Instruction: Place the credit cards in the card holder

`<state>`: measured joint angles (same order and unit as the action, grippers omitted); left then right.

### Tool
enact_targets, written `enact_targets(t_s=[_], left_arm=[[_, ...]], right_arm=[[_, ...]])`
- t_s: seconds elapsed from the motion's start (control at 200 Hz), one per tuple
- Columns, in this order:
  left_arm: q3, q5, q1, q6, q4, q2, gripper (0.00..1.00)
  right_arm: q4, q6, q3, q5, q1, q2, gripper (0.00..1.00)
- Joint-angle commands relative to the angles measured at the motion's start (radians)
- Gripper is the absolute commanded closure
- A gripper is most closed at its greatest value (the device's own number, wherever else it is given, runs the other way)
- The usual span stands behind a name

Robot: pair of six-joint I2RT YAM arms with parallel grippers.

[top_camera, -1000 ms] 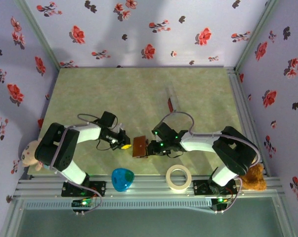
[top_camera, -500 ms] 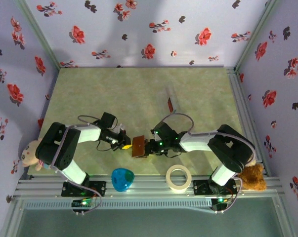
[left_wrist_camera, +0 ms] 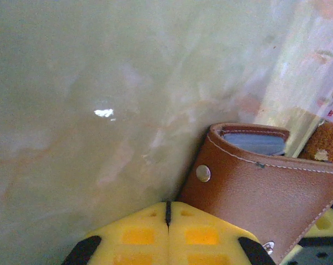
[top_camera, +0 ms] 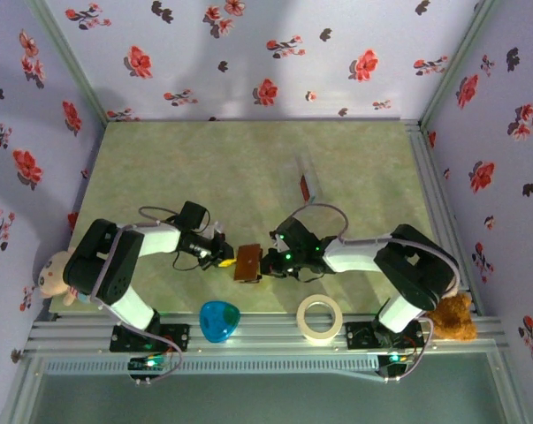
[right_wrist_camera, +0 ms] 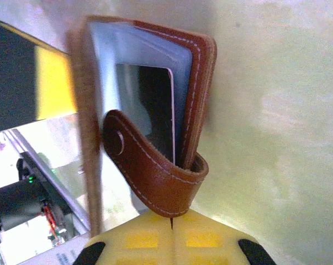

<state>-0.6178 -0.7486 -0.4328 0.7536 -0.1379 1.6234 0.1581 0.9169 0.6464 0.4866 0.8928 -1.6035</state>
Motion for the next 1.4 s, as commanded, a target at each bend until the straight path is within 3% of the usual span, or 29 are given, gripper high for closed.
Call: enact_targets(t_s=[0.0,0.23,0.39,0.705,1.145,1.395], left_arm=[[-0.007,-0.006,-0.040,-0.002,0.005,0.023,0.97],[-0.087,0.004,-0.040,-0.033,-0.086,-0.018,0.81],[-0.159,0.041,-0.038,-0.073,-0.198,-0.101,0.64],[-0.210,0.048,-0.047,-0.056,-0.227,-0.160,0.61],[-0.364,0.031,-0.277,0.035,-0.111,-0.093,0.61],[-0.351,0.050,-0.294,0.061,-0.069,-0.057,0.62]], right_arm=[[0.000,-0.028,0.003,-0.037,0.004,0.061,1.00],[-0.164,-0.087,0.031,-0.154,-0.001,0.156,1.00],[-0.306,-0.152,0.087,-0.225,-0.001,0.188,1.00],[-0.644,-0.238,0.212,-0.394,-0.003,0.169,1.00],[-0.717,-0.263,0.251,-0.216,-0.114,0.148,1.00],[-0.650,-0.275,0.240,0.006,-0.207,0.179,1.00]])
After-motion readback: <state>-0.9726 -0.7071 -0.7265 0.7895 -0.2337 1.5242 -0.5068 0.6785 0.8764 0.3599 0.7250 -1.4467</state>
